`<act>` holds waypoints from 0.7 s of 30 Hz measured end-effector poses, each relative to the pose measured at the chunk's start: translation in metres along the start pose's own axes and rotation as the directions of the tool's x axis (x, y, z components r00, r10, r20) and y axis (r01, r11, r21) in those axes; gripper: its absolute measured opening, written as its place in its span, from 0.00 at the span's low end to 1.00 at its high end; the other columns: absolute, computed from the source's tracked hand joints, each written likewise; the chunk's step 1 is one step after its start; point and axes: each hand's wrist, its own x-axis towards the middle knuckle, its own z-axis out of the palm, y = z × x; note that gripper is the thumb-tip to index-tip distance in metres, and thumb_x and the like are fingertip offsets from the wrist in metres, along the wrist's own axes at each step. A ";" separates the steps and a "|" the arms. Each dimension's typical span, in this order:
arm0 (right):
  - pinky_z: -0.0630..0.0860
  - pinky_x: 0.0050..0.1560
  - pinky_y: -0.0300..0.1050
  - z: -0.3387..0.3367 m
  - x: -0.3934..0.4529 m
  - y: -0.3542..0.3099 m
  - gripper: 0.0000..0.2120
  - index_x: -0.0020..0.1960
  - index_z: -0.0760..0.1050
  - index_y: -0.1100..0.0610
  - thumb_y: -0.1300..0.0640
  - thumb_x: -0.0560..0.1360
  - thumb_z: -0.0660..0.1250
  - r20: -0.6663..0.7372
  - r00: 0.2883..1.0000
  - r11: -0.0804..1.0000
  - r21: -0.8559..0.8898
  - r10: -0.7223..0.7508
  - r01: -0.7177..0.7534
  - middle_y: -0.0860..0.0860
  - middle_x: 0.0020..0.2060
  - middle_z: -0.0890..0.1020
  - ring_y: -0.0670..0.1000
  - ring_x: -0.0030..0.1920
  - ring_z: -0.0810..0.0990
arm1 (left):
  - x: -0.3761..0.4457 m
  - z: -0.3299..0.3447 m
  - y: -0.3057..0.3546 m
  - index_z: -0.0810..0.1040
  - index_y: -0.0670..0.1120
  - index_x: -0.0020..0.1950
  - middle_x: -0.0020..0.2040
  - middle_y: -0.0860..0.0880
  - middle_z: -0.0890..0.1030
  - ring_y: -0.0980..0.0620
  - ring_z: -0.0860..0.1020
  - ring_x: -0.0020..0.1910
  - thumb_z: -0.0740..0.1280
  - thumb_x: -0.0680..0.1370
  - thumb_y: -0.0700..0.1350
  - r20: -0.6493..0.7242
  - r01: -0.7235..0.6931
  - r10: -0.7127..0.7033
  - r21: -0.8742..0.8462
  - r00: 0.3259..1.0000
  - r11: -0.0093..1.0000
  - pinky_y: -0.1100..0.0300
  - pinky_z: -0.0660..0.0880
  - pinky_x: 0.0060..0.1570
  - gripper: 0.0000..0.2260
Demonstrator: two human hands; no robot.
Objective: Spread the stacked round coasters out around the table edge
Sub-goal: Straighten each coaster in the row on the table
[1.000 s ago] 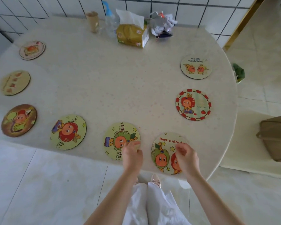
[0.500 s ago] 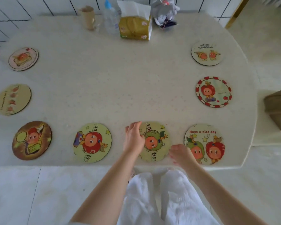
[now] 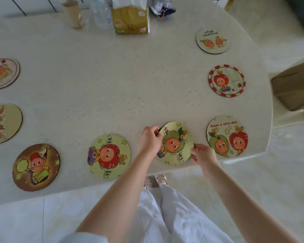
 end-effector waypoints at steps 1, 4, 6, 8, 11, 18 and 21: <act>0.80 0.50 0.51 0.001 0.000 -0.005 0.10 0.52 0.78 0.58 0.68 0.76 0.61 0.006 0.999 0.999 -0.020 -0.046 0.046 0.55 0.40 0.81 0.54 0.42 0.79 | -0.002 -0.004 -0.002 0.79 0.41 0.57 0.53 0.44 0.79 0.47 0.77 0.50 0.67 0.77 0.41 -0.017 0.007 -0.008 -0.049 1.000 0.999 0.62 0.75 0.50 0.10; 0.78 0.37 0.43 0.002 0.001 -0.022 0.10 0.56 0.73 0.56 0.64 0.79 0.58 0.068 0.987 0.987 -0.052 -0.147 0.151 0.50 0.43 0.80 0.50 0.44 0.80 | -0.014 -0.016 -0.012 0.77 0.46 0.47 0.41 0.51 0.80 0.50 0.78 0.41 0.66 0.77 0.43 -0.015 0.074 -0.079 -0.199 0.997 0.977 0.72 0.73 0.36 0.02; 0.77 0.36 0.42 0.000 0.004 -0.033 0.10 0.57 0.74 0.55 0.61 0.79 0.58 0.110 0.970 0.958 -0.165 -0.217 0.233 0.47 0.43 0.80 0.48 0.42 0.79 | -0.022 -0.018 -0.021 0.77 0.47 0.46 0.41 0.50 0.82 0.46 0.81 0.41 0.66 0.77 0.46 0.043 0.171 -0.166 -0.258 0.985 0.951 0.57 0.81 0.41 0.03; 0.75 0.37 0.43 0.000 0.010 -0.044 0.12 0.59 0.75 0.55 0.61 0.78 0.58 0.143 0.950 0.911 -0.273 -0.279 0.309 0.47 0.45 0.80 0.46 0.42 0.78 | -0.032 -0.014 -0.027 0.77 0.47 0.45 0.45 0.44 0.83 0.42 0.83 0.45 0.65 0.77 0.45 0.115 0.296 -0.273 -0.349 0.955 0.889 0.47 0.82 0.44 0.03; 0.72 0.36 0.42 0.006 0.019 -0.057 0.15 0.62 0.75 0.56 0.63 0.77 0.60 0.200 0.918 0.825 -0.404 -0.341 0.395 0.52 0.53 0.81 0.50 0.44 0.78 | -0.045 -0.004 -0.032 0.76 0.44 0.48 0.47 0.42 0.81 0.42 0.83 0.45 0.65 0.78 0.41 0.119 0.367 -0.348 -0.376 0.930 0.851 0.48 0.83 0.42 0.02; 0.68 0.32 0.36 0.016 0.038 -0.060 0.18 0.64 0.74 0.56 0.64 0.76 0.62 0.267 0.902 0.744 -0.511 -0.340 0.431 0.54 0.59 0.81 0.51 0.48 0.77 | -0.049 -0.001 -0.028 0.78 0.40 0.49 0.44 0.40 0.83 0.38 0.83 0.42 0.65 0.77 0.40 -0.029 0.325 -0.344 -0.261 0.938 0.909 0.41 0.81 0.42 0.05; 0.67 0.34 0.35 0.017 0.043 -0.059 0.17 0.63 0.75 0.56 0.64 0.75 0.63 0.281 0.890 0.718 -0.526 -0.359 0.456 0.53 0.57 0.81 0.50 0.48 0.76 | -0.052 -0.001 -0.030 0.78 0.41 0.48 0.43 0.40 0.83 0.38 0.82 0.41 0.64 0.77 0.39 -0.050 0.309 -0.326 -0.210 0.944 0.928 0.42 0.81 0.42 0.04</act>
